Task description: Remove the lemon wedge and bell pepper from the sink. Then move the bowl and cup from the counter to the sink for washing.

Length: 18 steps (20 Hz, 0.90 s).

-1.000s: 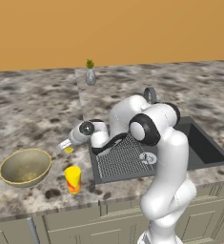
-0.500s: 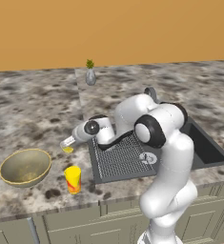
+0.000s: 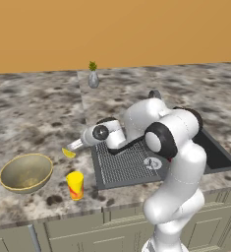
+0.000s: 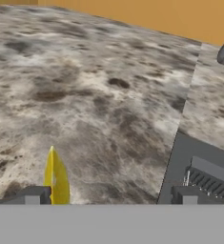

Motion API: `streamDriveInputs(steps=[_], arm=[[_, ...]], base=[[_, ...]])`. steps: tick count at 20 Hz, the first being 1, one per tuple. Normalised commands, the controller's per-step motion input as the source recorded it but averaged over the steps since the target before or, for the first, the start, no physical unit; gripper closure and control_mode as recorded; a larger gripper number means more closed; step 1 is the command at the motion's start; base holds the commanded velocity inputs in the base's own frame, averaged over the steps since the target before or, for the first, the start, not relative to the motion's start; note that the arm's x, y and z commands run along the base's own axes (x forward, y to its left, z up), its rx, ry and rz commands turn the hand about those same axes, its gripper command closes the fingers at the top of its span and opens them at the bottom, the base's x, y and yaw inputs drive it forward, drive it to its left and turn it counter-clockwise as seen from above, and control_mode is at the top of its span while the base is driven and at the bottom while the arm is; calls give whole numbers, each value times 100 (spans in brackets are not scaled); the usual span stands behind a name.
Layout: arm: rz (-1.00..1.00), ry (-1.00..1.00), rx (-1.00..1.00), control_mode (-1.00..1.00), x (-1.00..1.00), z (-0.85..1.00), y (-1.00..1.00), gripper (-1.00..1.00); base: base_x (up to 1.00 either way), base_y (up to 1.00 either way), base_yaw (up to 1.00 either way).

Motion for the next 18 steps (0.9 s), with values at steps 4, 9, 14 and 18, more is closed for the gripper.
streamDriveInputs(steps=[4, 9, 14, 18], arm=[[-6, 2, 0, -100, -1, 36, -13, -100], [-5, 7, 0, -100, -1, 36, -13, -100], [-6, 14, 0, -100, 0, 36, -15, -100], [-5, 17, 0, -100, 0, 38, -14, -100]], base=[[0, 0, 0], [0, 0, 0], [0, 0, 0], [0, 0, 0]])
